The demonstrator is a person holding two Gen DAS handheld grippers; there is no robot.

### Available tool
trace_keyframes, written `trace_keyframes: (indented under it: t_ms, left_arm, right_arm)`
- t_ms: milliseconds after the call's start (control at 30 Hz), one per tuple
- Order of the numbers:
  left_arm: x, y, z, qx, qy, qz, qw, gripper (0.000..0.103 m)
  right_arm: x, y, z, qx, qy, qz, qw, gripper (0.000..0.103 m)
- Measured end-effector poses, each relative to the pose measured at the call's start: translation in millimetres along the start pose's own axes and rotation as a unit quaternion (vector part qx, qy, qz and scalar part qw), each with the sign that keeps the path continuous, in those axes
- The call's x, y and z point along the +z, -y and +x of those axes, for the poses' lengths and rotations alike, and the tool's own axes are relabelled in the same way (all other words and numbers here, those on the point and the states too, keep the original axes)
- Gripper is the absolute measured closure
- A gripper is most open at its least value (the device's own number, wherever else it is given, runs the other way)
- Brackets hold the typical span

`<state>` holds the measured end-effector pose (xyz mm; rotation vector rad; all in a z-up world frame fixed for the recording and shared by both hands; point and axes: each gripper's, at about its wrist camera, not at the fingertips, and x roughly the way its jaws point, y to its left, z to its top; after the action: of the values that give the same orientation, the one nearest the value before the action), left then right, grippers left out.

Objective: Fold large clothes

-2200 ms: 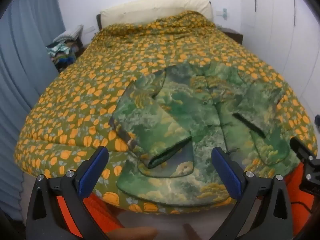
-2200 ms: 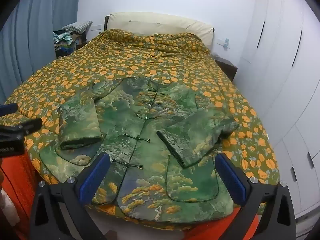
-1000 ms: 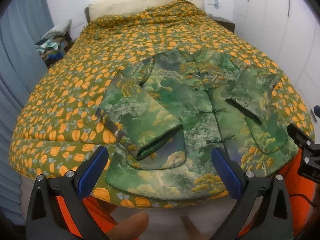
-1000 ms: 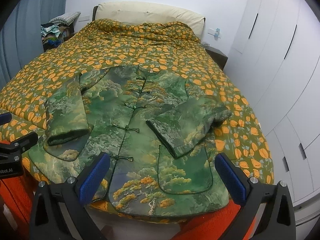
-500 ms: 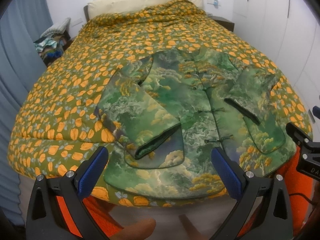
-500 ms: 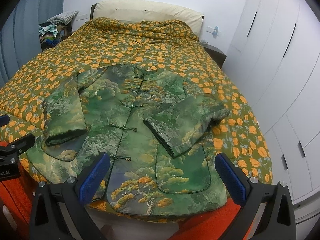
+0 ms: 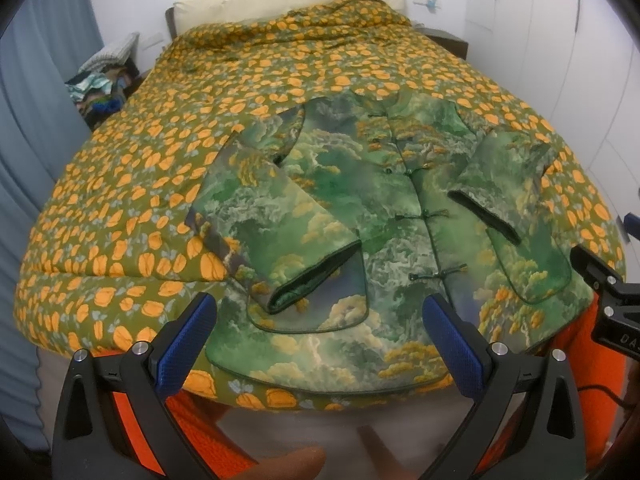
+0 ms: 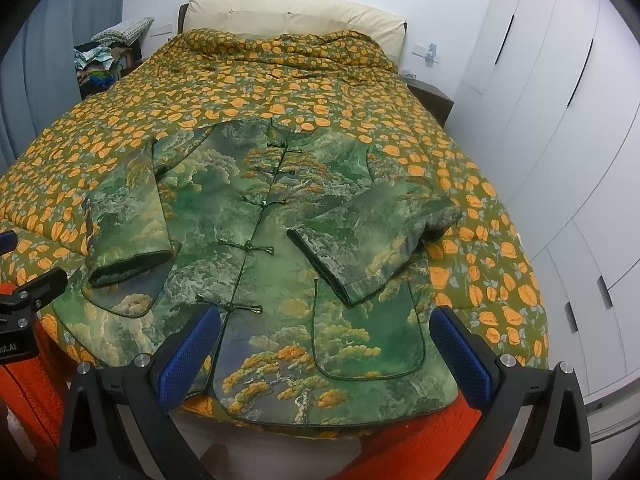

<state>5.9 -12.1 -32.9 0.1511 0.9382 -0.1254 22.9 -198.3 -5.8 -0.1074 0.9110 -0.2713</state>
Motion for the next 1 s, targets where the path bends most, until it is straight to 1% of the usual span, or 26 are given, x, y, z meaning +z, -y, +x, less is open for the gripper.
trace_keyframes:
  t_ms: [267,600,767,1000]
  left_arm:
    - [-2,-2,1,0.002,0.000,0.000,1.0000,0.000]
    - [-3,-4,1,0.001,-0.001,0.008,1.0000,0.000]
    - [-3,1,0,0.003,0.001,0.012,0.9999,0.000]
    - [-2,3,0,0.003,0.001,0.013,0.9999,0.000]
  right_arm:
    - [-2,-5,1,0.010,0.001,-0.003,1.000,0.000]
    - [-5,-9,-2,0.027,0.012,-0.016,0.999,0.000]
    - [-7,-12,-4,0.046,0.019,-0.022,0.999,0.000]
    - [-9,-18,-4,0.058,0.024,-0.037,0.997,0.000]
